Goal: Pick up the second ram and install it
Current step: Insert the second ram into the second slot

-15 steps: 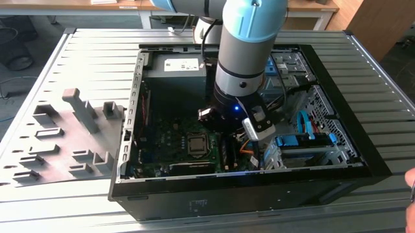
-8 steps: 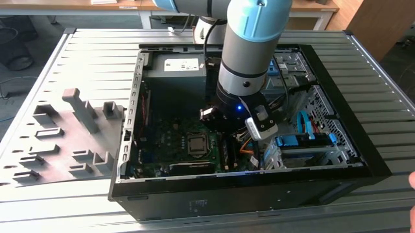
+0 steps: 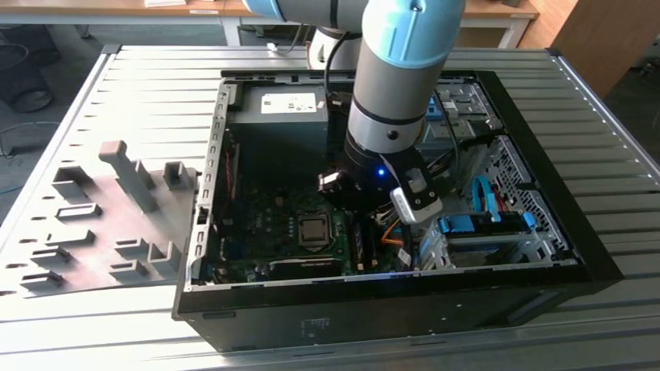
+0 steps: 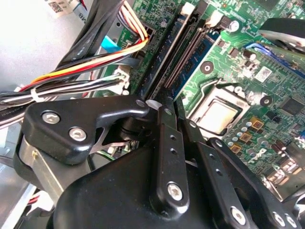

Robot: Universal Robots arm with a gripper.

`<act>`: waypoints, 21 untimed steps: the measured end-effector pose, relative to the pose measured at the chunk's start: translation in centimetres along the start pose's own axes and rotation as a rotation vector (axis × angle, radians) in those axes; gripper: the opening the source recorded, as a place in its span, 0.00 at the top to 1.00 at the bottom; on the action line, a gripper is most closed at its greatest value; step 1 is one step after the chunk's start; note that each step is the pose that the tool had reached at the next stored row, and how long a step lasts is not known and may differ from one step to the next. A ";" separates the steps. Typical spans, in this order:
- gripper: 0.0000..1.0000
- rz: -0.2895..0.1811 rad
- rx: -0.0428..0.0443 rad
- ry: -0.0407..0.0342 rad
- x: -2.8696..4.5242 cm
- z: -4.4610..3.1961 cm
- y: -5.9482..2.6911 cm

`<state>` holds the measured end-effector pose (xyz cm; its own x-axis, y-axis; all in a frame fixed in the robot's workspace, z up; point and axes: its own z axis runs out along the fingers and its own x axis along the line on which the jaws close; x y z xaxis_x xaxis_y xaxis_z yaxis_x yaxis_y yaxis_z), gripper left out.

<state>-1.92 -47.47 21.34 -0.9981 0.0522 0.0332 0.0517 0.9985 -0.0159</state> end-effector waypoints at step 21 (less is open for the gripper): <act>0.86 -0.001 0.0000 0.0005 -0.11 0.86 0.08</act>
<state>-1.84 -47.40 20.48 -0.9981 0.0516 0.0337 0.0511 0.9986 -0.0158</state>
